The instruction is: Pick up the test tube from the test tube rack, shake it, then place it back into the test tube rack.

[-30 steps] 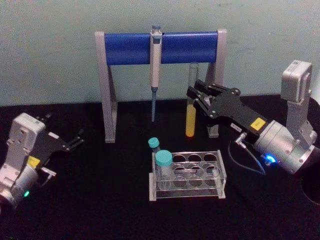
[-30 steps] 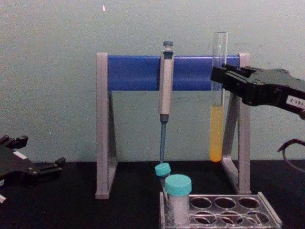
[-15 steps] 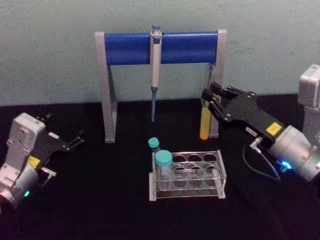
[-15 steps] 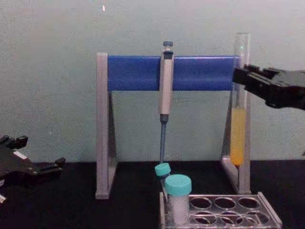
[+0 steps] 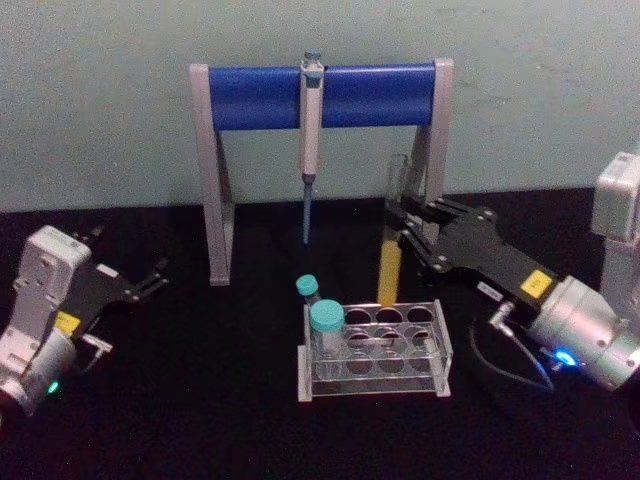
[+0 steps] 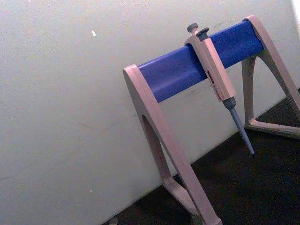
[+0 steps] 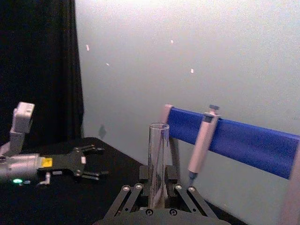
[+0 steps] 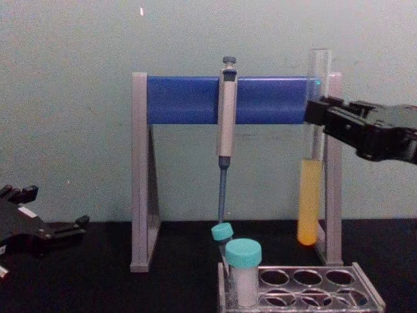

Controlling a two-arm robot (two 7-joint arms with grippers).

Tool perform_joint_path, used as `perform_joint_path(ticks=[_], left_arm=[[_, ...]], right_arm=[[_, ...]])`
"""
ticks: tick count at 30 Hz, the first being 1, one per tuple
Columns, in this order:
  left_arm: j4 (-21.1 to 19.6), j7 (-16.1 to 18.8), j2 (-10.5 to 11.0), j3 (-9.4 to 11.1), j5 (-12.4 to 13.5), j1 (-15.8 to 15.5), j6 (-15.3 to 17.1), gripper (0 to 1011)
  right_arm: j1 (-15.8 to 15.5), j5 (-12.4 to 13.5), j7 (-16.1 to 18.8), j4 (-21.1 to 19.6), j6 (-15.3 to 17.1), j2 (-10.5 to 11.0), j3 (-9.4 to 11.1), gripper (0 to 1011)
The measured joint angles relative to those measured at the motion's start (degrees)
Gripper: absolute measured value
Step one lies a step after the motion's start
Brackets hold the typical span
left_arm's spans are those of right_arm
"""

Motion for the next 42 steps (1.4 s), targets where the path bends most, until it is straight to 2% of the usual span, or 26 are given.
perform_joint_path(ticks=[9,15,25,42], left_arm=[[0.0,0.0,0.0,0.0,0.0,0.0,0.0,1001],[0.0,0.0,0.0,0.0,0.0,0.0,0.0,1001],[0.0,0.0,0.0,0.0,0.0,0.0,0.0,1001],[0.0,0.0,0.0,0.0,0.0,0.0,0.0,1001]], right_arm=[[4.9,-0.1,1.7,4.1,-1.0,-2.0,-2.6,226],[7.3,-0.7,1.4,7.0,-1.4,-2.8,-2.9,226],[7.8,-1.2,0.3,7.9,-1.6,-2.8,-2.0,226],[7.5,-1.2,0.2,7.9,-1.7,-3.0,-1.6,226]])
